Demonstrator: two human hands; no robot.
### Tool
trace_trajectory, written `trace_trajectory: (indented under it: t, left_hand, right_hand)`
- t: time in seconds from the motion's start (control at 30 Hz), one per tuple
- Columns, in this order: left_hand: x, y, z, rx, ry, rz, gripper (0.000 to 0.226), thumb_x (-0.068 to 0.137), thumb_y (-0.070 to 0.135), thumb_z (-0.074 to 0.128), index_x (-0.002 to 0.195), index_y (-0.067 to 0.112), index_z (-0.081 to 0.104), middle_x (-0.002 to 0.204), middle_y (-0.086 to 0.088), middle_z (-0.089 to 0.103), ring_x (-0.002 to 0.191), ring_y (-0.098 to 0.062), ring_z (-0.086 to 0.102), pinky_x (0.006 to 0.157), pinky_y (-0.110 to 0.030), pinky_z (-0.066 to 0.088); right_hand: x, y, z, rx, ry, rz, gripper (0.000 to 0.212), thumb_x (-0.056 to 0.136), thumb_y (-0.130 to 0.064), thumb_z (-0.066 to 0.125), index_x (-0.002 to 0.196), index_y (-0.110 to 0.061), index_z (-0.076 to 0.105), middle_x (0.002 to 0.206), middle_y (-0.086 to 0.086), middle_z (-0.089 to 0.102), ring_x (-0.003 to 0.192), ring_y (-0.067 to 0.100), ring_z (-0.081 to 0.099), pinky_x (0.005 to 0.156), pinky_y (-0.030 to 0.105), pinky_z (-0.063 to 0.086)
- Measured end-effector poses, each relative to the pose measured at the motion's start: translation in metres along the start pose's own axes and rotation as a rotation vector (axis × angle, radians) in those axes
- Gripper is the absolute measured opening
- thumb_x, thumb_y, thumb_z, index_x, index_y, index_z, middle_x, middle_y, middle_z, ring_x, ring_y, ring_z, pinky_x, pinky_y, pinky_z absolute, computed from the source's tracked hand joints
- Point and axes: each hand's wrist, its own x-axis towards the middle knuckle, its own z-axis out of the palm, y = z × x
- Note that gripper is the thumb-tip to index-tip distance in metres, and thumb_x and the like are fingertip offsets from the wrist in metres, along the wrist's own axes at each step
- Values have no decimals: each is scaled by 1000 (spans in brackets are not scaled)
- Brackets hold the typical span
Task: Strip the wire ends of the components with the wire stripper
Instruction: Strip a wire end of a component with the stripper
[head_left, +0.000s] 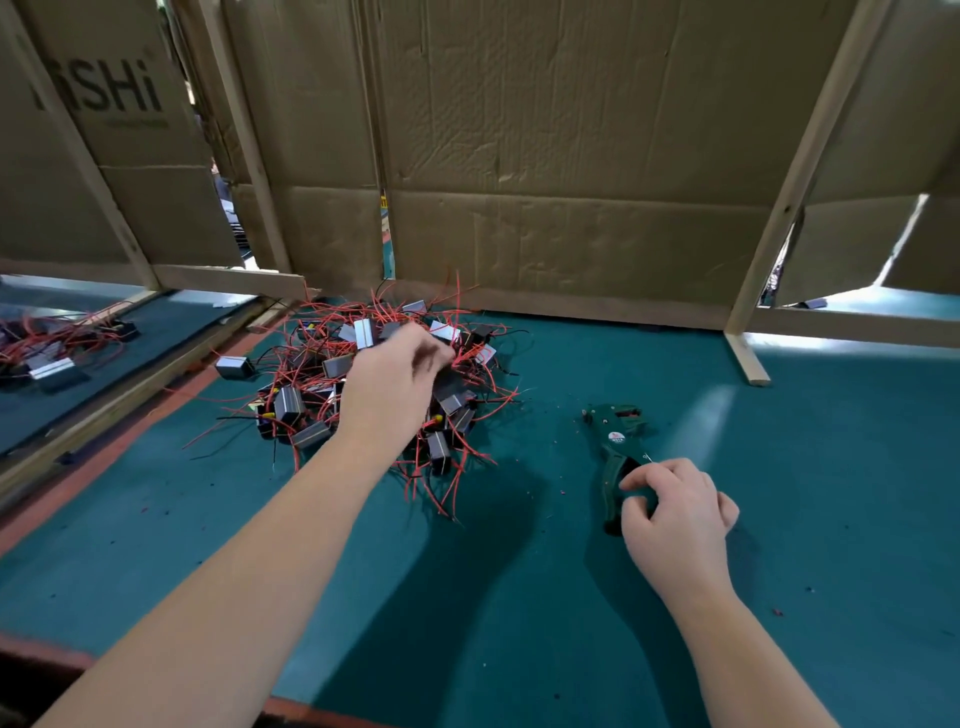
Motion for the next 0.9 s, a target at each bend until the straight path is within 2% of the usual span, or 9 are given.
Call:
trace_trajectory:
  t: [0.07, 0.2, 0.27, 0.43, 0.53, 0.63, 0.7, 0.8, 0.9]
  left_hand:
    - [4, 19, -5, -273, -13, -104, 23, 96, 31, 55, 91, 10, 61, 89, 4, 69, 80, -12, 60, 74, -29, 48]
    - [-1, 55, 2, -1004, -283, -353, 15, 98, 21, 48, 86, 12, 50, 96, -1, 75, 87, -16, 68, 77, -36, 56]
    - [-7, 61, 15, -1167, -353, -416, 13, 96, 21, 46, 86, 13, 46, 94, -6, 75, 84, -19, 68, 79, -42, 55]
    - [-17, 58, 55, -1327, -399, -515, 14, 97, 18, 46, 84, 13, 47, 90, -4, 75, 78, -15, 71, 67, -26, 56]
    - [-18, 50, 76, -1425, -353, -594, 11, 86, 23, 54, 82, 12, 54, 83, -1, 73, 80, -16, 71, 71, -24, 56]
    - [-18, 42, 90, -1543, -281, -674, 11, 79, 24, 59, 81, 14, 61, 78, 1, 72, 77, -15, 72, 72, -22, 57]
    - [-22, 39, 98, -1560, -240, -721, 11, 76, 24, 61, 74, 17, 69, 74, 2, 71, 72, -14, 71, 69, -22, 57]
    - [-30, 36, 105, -1541, -223, -762, 14, 74, 22, 65, 67, 18, 76, 66, 2, 67, 59, -13, 67, 60, -23, 56]
    - [-34, 35, 104, -1456, -262, -710, 12, 71, 25, 67, 74, 19, 78, 64, 5, 65, 52, -15, 63, 55, -23, 54]
  right_hand:
    - [1, -1, 0, 11, -5, 0, 27, 76, 1, 56, 79, -23, 67, 89, -7, 51, 89, 13, 44, 94, 33, 20]
    - [0, -1, 0, 38, 7, -13, 26, 75, 3, 58, 80, -22, 67, 88, -7, 52, 89, 14, 46, 91, 31, 20]
    - [0, -2, 1, 49, 34, -21, 27, 73, 4, 59, 80, -21, 67, 87, -6, 53, 87, 15, 46, 88, 29, 20]
    - [1, -1, 1, 80, 54, -5, 24, 74, 0, 60, 81, -22, 66, 88, -6, 54, 90, 17, 49, 86, 29, 20]
    - [0, -1, 4, -10, 56, -19, 14, 79, -23, 66, 91, -28, 66, 97, -9, 46, 97, 15, 41, 91, 31, 20]
    - [-2, -2, 8, -140, -23, -34, 39, 74, -59, 62, 106, -37, 59, 112, -9, 41, 108, 16, 33, 95, 35, 18]
    - [-3, -4, 10, -232, -96, -39, 55, 68, -72, 55, 114, -41, 53, 126, -6, 38, 118, 18, 27, 99, 37, 16]
    - [-4, -6, 13, -288, -169, -4, 62, 68, -74, 52, 122, -44, 43, 139, -3, 29, 126, 20, 21, 101, 38, 14]
    - [-2, -9, 11, -219, -177, 106, 63, 72, -65, 60, 126, -41, 39, 140, 2, 29, 124, 23, 24, 100, 37, 20]
